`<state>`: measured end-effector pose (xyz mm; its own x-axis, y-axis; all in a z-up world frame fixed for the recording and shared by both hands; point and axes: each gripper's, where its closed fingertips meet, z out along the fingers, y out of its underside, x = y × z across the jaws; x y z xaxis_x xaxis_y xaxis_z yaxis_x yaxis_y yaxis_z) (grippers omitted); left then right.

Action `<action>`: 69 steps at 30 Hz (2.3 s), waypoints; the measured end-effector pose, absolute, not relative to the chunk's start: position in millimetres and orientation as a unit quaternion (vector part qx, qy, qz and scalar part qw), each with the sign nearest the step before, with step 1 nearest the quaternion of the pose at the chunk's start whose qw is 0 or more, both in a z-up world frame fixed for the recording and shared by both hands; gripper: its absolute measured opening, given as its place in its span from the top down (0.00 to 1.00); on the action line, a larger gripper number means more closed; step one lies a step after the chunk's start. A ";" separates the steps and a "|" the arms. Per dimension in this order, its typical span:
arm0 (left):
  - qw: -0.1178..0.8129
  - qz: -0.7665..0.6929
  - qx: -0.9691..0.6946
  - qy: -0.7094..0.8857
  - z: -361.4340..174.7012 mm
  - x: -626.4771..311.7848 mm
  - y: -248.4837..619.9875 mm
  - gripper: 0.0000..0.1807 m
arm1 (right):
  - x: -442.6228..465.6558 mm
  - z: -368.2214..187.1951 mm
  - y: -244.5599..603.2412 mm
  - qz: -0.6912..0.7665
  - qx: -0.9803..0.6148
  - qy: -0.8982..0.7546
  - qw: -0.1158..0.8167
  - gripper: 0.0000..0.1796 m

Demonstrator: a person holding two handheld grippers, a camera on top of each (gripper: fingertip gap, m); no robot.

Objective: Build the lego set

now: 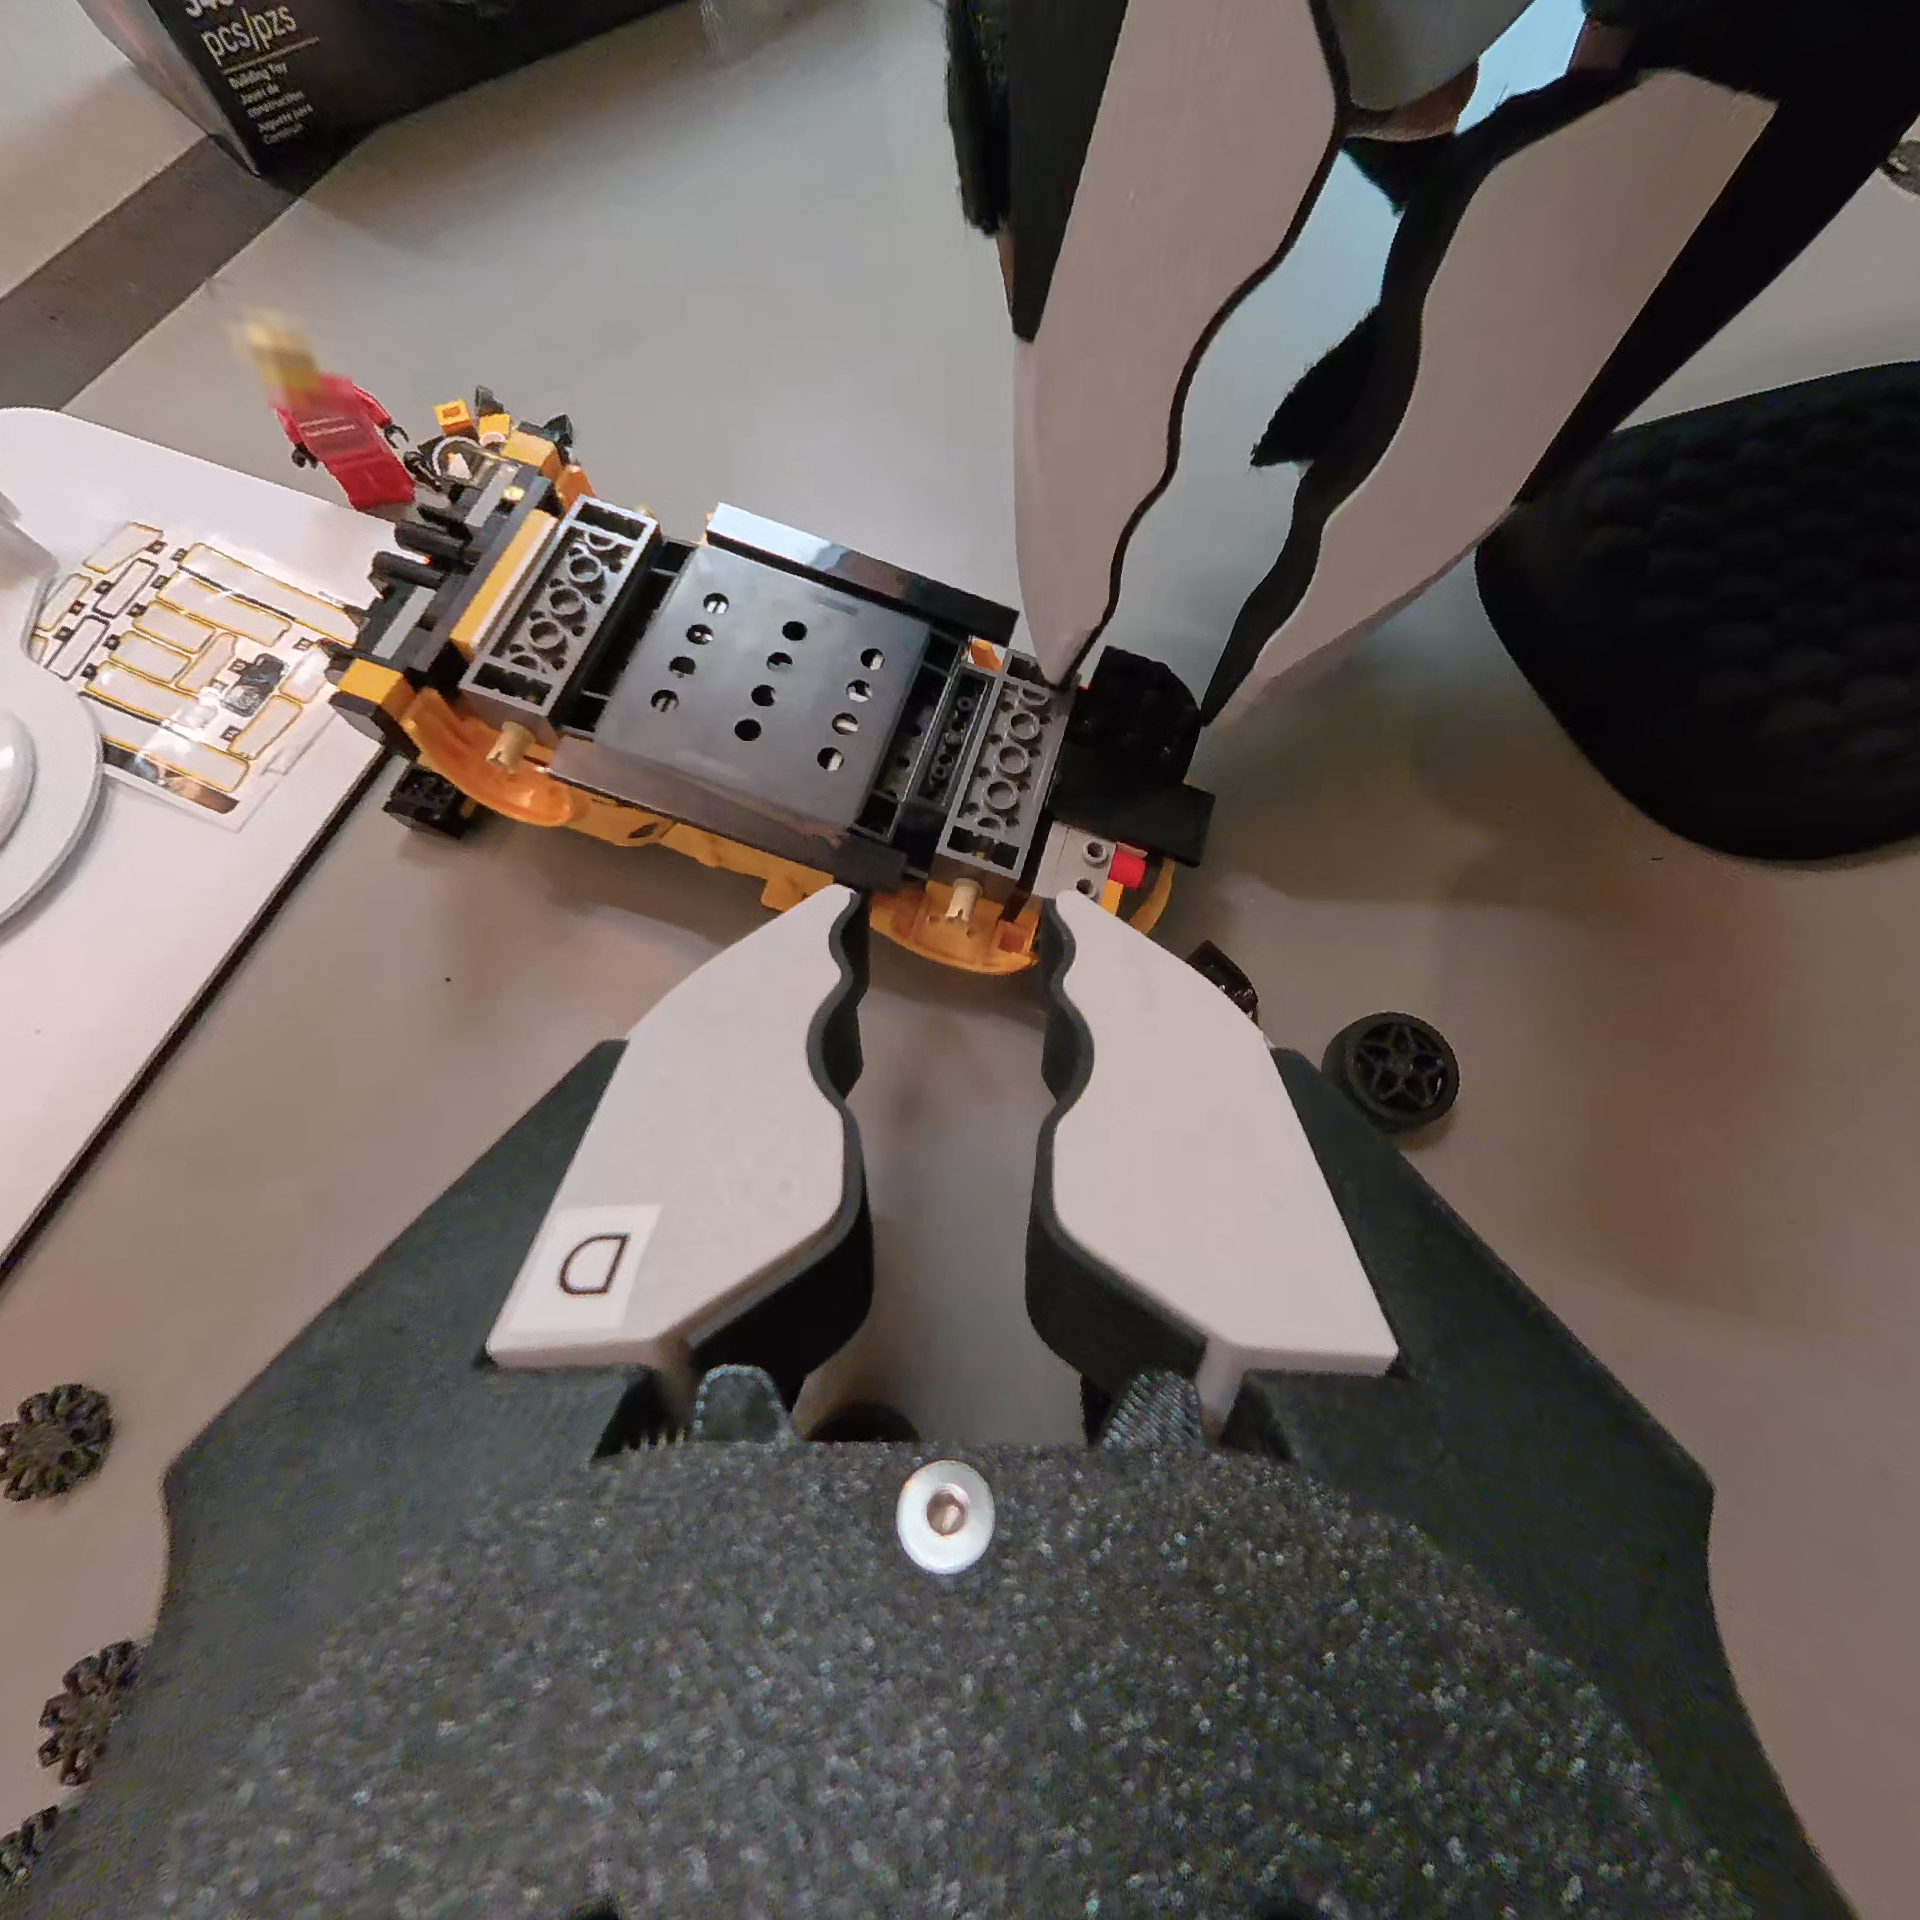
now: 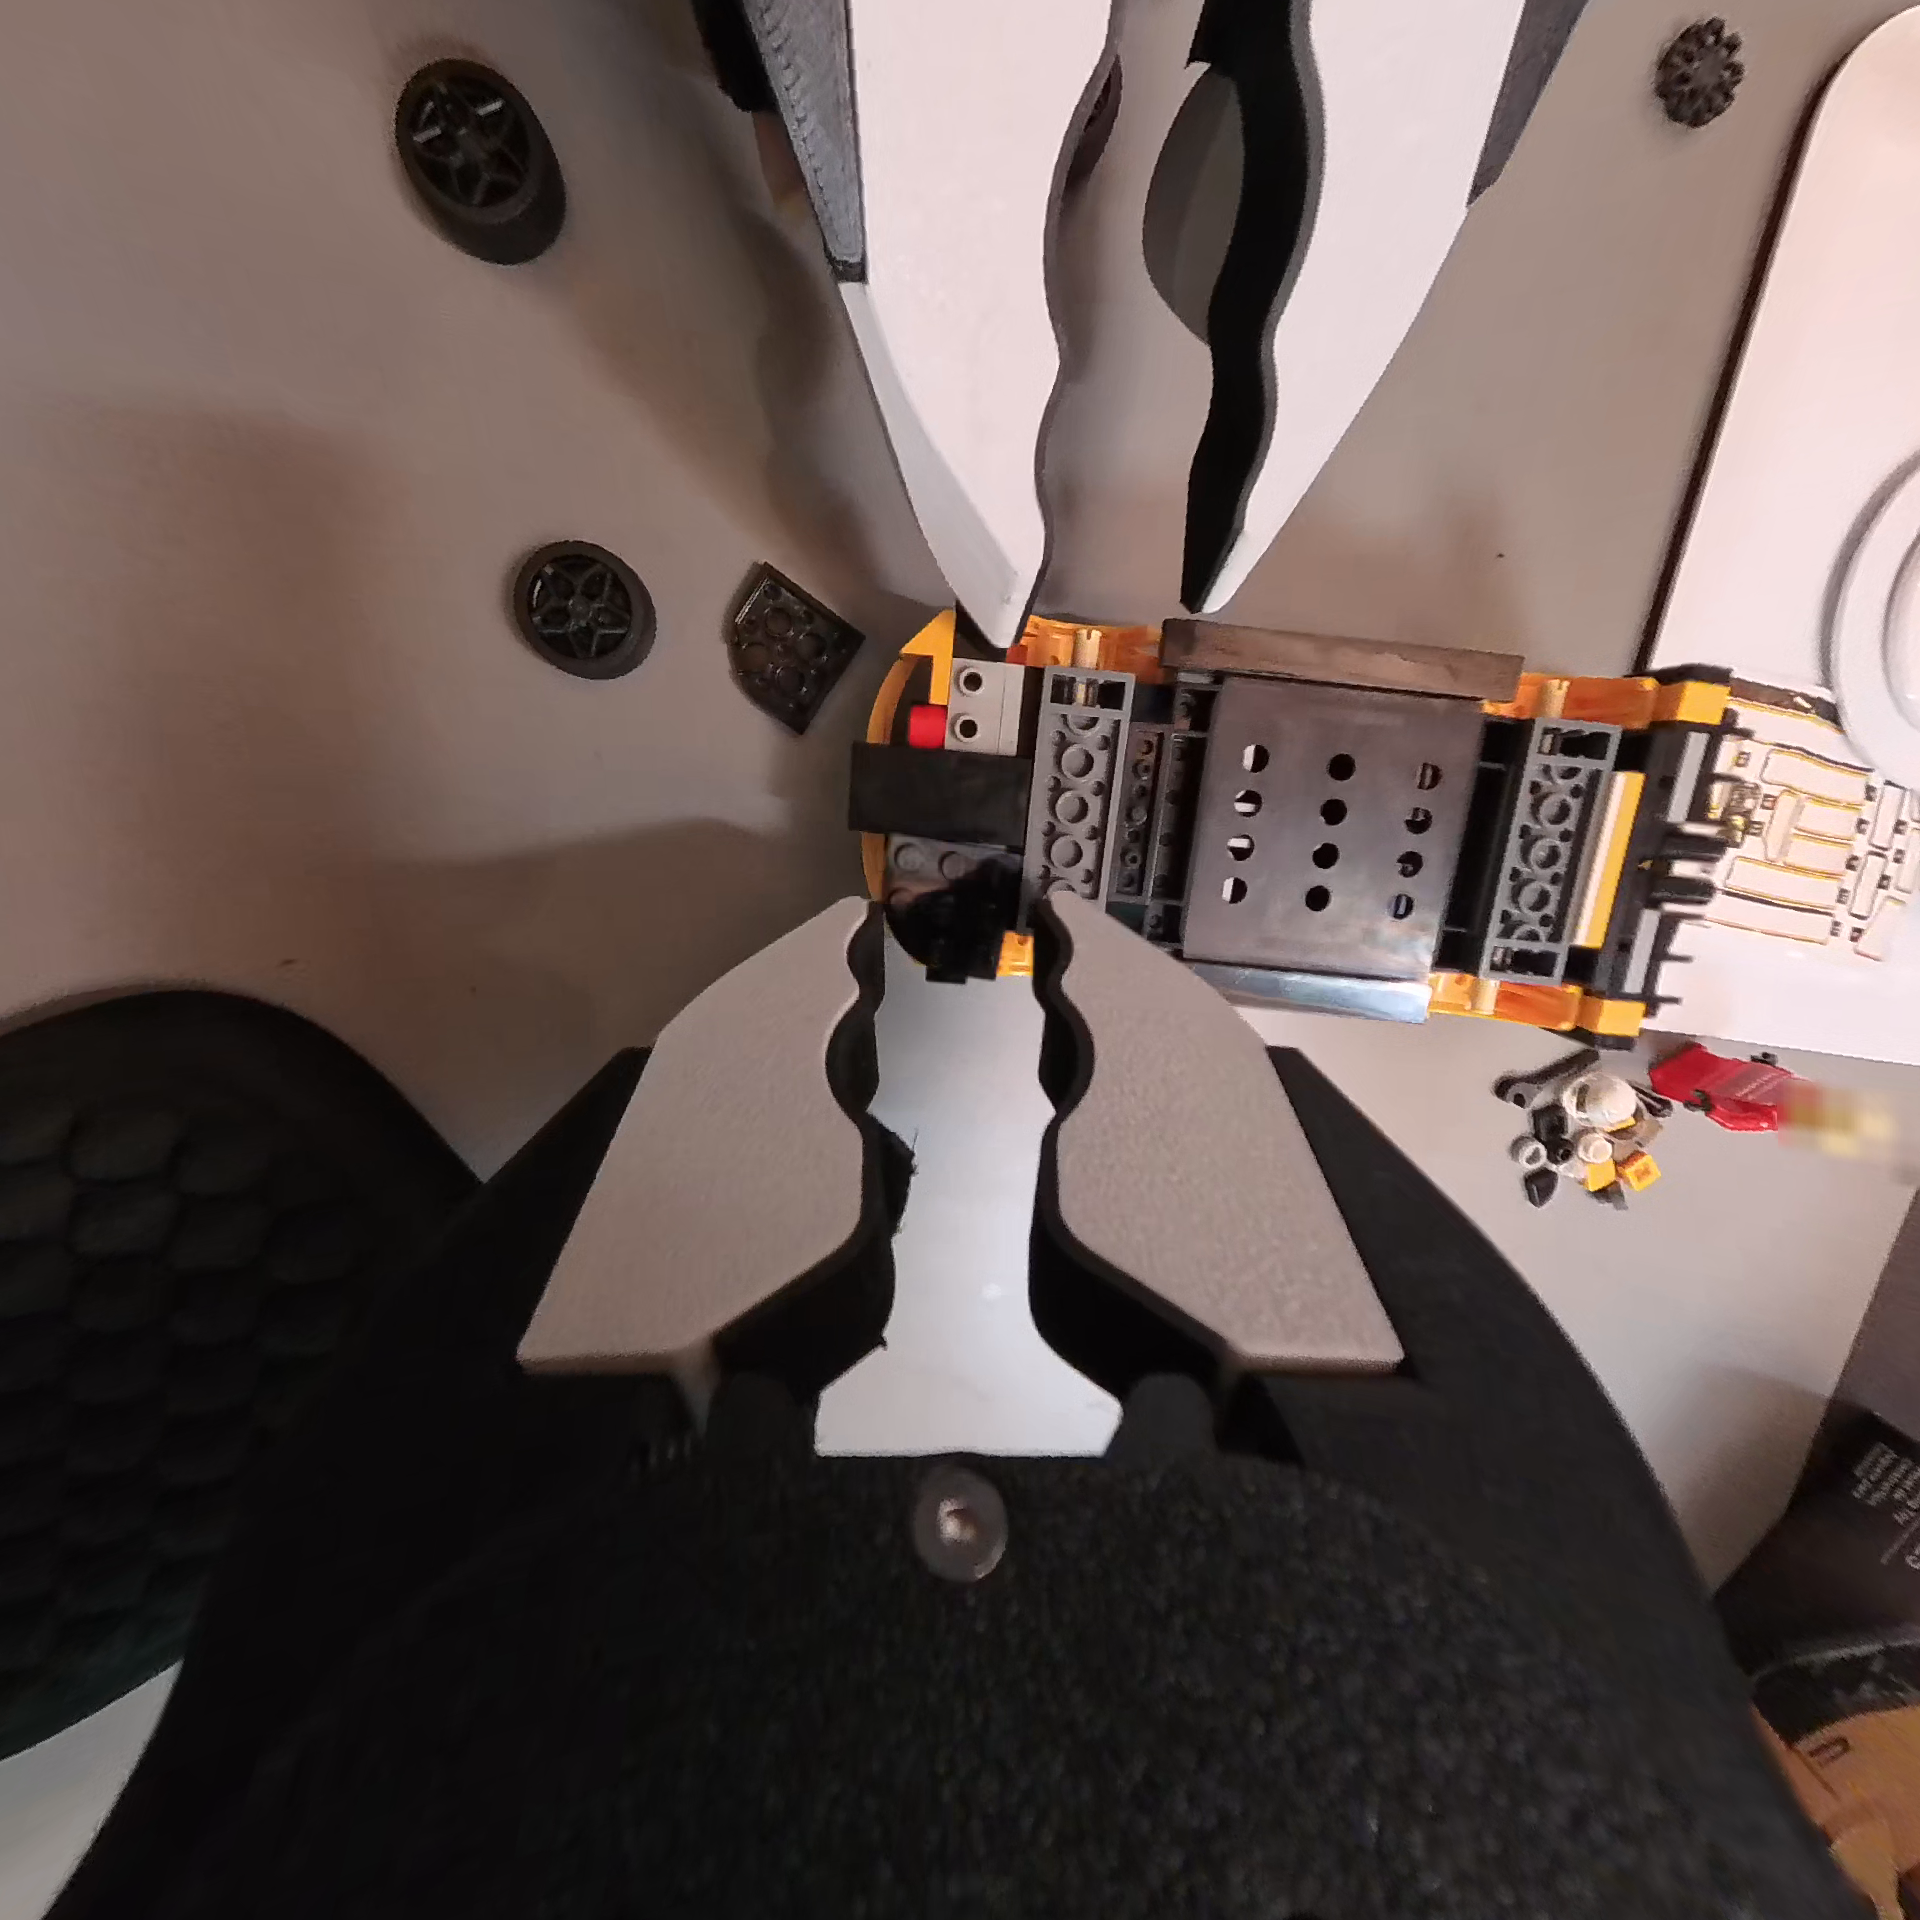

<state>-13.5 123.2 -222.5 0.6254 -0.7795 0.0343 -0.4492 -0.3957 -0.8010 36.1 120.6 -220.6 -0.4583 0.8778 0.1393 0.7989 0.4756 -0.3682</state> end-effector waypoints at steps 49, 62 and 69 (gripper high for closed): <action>0.393 -0.143 -0.777 0.471 -237.3 5.3 103.2 0.86 | 36.1 -224.3 119.5 0.136 -0.480 -0.833 0.239 0.88; 0.398 -0.136 -0.762 0.492 -239.6 7.3 105.0 0.90 | 36.0 -223.7 120.9 0.136 -0.476 -0.834 0.244 0.88; 0.399 -0.144 -0.762 0.488 -238.9 7.0 104.8 0.90 | 34.8 -223.1 120.6 0.139 -0.475 -0.834 0.245 0.88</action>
